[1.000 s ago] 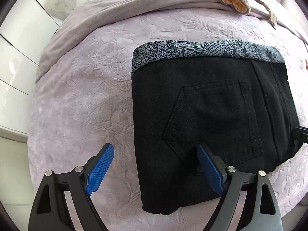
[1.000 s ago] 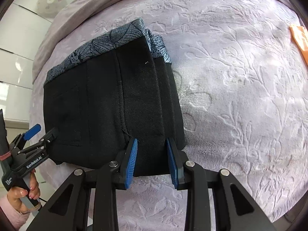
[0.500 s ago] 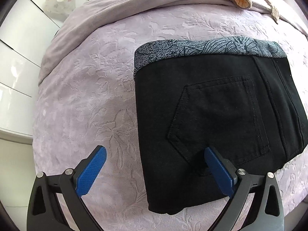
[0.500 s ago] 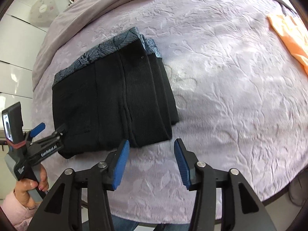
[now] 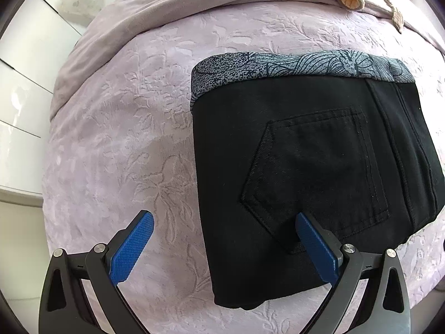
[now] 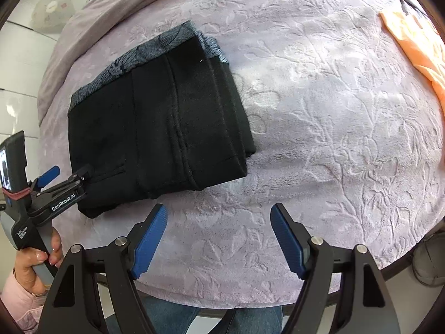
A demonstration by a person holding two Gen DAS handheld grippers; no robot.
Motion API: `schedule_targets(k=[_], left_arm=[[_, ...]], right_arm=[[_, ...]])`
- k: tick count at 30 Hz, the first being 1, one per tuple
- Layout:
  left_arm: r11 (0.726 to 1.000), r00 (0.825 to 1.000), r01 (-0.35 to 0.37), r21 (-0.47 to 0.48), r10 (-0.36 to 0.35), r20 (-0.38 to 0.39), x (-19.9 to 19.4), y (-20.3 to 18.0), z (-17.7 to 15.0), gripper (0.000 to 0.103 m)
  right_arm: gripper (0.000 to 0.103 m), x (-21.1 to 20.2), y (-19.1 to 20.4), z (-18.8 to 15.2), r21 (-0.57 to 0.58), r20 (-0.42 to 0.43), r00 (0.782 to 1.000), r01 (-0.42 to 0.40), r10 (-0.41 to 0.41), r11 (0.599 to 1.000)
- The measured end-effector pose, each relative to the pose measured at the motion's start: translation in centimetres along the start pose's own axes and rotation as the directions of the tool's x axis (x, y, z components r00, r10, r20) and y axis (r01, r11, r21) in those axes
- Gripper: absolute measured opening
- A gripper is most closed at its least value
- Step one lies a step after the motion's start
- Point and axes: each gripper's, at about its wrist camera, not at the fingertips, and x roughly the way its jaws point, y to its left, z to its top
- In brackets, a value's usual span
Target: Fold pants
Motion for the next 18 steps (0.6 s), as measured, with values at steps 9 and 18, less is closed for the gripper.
schedule_targets(k=[9, 18], left_arm=[[1.0, 1.0, 0.022, -0.021, -0.023, -0.019, 0.7, 0.8, 0.3, 0.102], [0.997, 0.998, 0.055, -0.045, -0.057, -0.037, 1.8, 1.9, 0.3, 0.102]], right_arm=[[0.08, 1.1, 0.8, -0.1, -0.013, -0.027, 0.999, -0.029, 0.029, 0.999], [0.08, 1.7, 0.5, 1.8, -0.03, -0.036, 0.999, -0.026, 0.025, 0.999]])
